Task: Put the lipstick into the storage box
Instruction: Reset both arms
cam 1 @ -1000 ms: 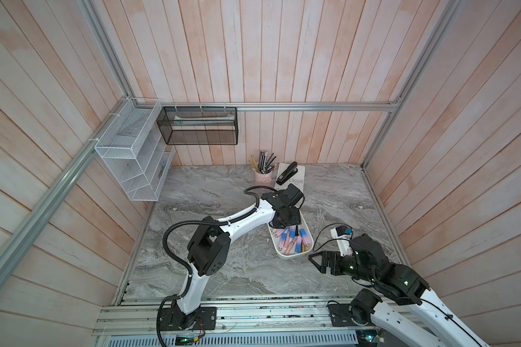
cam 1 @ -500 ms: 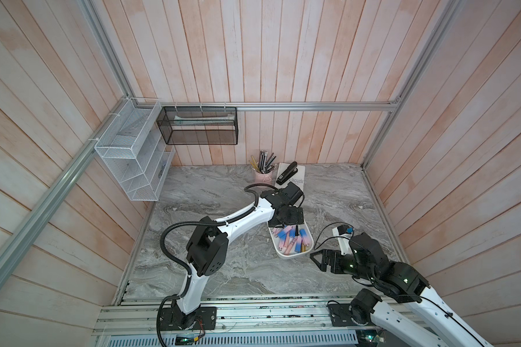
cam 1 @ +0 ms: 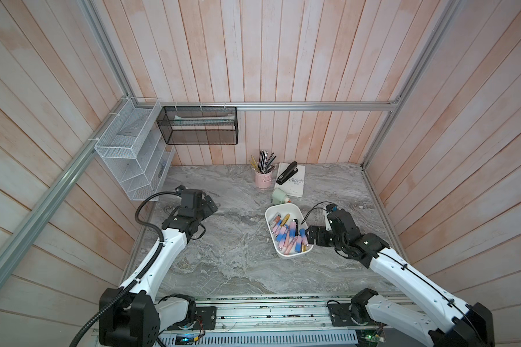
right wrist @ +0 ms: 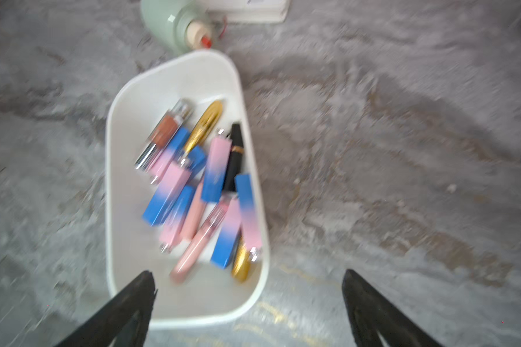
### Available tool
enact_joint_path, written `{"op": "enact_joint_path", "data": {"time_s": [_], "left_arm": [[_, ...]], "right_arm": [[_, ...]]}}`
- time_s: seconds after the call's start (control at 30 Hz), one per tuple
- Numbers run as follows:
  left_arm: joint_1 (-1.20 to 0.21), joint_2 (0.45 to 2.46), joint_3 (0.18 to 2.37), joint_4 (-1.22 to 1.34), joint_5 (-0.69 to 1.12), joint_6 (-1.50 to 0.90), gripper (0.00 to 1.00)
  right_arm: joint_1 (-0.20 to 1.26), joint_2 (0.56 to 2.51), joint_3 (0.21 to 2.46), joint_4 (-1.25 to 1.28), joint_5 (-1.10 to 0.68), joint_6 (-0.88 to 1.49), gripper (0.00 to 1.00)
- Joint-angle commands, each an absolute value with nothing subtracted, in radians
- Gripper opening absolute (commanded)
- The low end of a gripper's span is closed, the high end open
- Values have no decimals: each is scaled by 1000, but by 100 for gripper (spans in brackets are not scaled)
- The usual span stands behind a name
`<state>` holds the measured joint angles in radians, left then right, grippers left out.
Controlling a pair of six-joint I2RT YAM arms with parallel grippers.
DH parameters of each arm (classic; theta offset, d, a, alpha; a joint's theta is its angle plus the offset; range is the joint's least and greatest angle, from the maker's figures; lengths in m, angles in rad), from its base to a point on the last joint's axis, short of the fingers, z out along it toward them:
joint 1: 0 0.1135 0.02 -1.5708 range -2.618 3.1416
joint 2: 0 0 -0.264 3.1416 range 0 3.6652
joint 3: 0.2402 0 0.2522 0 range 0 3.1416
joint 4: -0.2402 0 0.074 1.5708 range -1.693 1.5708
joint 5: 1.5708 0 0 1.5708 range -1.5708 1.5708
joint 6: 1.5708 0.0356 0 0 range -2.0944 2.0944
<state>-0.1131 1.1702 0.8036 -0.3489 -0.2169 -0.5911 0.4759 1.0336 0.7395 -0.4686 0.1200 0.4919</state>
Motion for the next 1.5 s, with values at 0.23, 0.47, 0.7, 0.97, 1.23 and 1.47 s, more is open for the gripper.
{"op": "enact_joint_path", "data": {"time_s": [0.23, 0.47, 0.7, 0.97, 1.23, 1.47], "left_arm": [[58, 1415, 681, 282, -221, -145, 100], [115, 1590, 575, 627, -104, -186, 100], [115, 1583, 554, 674, 40, -130, 92], [72, 1600, 142, 1481, -50, -102, 100], [15, 1573, 254, 1229, -115, -45, 100], [7, 1569, 250, 1226, -133, -43, 100]], "right_arm": [[38, 1181, 480, 446, 31, 102, 98], [-50, 1403, 357, 843, -55, 44, 98], [-72, 1518, 302, 1136, -85, 41, 98], [-76, 1537, 235, 1270, -32, 60, 98], [-73, 1559, 209, 1343, -43, 55, 98], [-70, 1562, 205, 1354, -39, 54, 98]]}}
